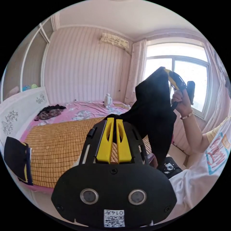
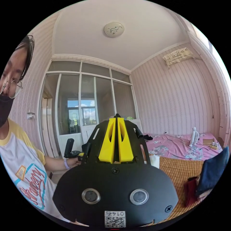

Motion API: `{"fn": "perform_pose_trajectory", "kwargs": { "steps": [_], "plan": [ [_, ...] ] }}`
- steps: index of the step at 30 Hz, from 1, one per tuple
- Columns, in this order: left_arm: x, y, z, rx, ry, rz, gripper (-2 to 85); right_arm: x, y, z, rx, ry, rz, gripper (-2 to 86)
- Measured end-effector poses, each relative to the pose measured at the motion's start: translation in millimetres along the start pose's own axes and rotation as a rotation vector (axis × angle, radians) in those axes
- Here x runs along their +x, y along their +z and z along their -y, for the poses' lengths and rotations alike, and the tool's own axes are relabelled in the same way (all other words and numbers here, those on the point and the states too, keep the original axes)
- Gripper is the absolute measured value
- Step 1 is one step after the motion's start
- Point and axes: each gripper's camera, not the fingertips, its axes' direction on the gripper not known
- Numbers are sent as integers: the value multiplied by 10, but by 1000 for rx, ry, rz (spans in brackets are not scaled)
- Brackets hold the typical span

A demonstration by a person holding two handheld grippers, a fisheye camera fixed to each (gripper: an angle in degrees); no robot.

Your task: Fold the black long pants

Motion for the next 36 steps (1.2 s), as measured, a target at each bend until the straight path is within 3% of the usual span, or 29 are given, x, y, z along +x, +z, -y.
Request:
{"fn": "perform_pose_trajectory", "kwargs": {
  "steps": [5,9,12,14,17,23,27,28,31,36],
  "plan": [
    [-577,-1428,-270,234,25,183,-10,-222,1008,184,30,50,60,6],
    [-882,-1741,-617,294,-4,176,-10,-27,1460,-280,-111,146,-10,9],
    [-1152,-1588,-1035,236,-66,160,-10,196,1808,-1064,-379,186,-188,15],
    [-1363,-1275,-1443,137,-150,117,-10,416,2075,-1893,-665,270,-285,25],
    [-1475,-817,-1953,-12,-226,37,-10,420,2290,-2729,-897,339,-278,67],
    [-1480,-410,-2481,-55,-310,-134,-9,-253,2999,-3091,-889,164,35,154],
    [-1479,-282,-2551,-83,-311,-232,-4,-460,3493,-3041,-837,103,147,145],
    [-1497,-267,-2578,-87,-310,-232,1,-481,3601,-3014,-825,93,179,109],
    [-1622,-329,-2663,-75,-293,-124,27,-349,3663,-2980,-807,88,130,32],
    [-2272,-290,-3022,-167,-365,175,43,422,3098,-2685,-703,237,-17,18]
  ]
}}
